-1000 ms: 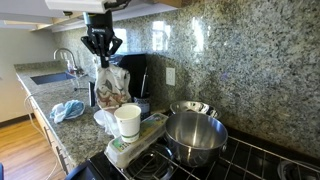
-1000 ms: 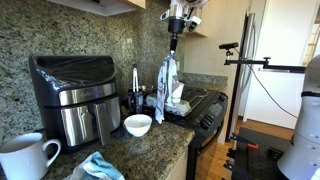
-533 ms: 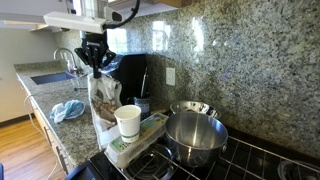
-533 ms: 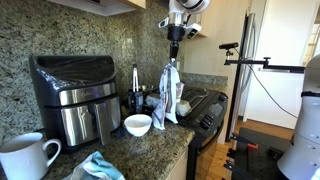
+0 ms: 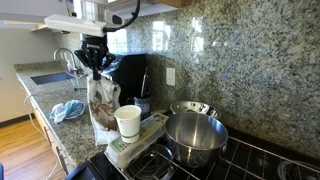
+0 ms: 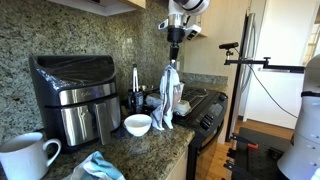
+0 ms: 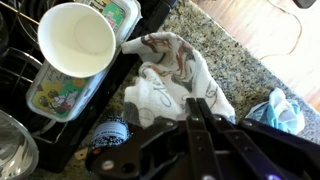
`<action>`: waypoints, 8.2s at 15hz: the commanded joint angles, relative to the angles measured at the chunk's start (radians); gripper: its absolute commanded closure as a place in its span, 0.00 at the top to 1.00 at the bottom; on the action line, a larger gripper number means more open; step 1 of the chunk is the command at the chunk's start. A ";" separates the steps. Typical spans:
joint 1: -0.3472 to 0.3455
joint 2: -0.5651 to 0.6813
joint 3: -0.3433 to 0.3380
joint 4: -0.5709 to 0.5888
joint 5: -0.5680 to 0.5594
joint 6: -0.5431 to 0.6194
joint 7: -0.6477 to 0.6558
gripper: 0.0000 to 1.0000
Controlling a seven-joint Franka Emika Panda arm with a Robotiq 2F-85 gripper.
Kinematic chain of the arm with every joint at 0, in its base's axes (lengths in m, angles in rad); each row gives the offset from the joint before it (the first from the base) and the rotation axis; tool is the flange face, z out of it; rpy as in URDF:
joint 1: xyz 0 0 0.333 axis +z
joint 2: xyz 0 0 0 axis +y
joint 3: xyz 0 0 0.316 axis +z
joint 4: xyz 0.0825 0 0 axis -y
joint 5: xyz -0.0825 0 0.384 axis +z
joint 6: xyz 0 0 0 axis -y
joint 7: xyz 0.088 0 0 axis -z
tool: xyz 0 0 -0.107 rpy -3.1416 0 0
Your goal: Use the towel on the bowl to wipe the countertop then put it back
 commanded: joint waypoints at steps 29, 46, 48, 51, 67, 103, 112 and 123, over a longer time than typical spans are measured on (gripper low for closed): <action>0.042 0.461 0.269 -0.206 0.591 0.327 -0.515 0.04; -0.042 0.475 0.259 -0.239 0.454 0.408 -0.374 0.04; -0.036 0.498 0.301 -0.213 0.481 0.390 -0.407 0.04; -0.024 0.535 0.356 -0.157 0.503 0.373 -0.459 0.04; -0.052 0.541 0.269 -0.127 0.346 0.384 -0.350 0.04; -0.066 0.475 0.305 -0.029 0.342 0.324 -0.365 0.04; -0.073 0.329 0.205 -0.053 0.287 0.310 -0.232 0.04; -0.091 0.251 0.073 0.026 0.053 0.237 0.007 0.04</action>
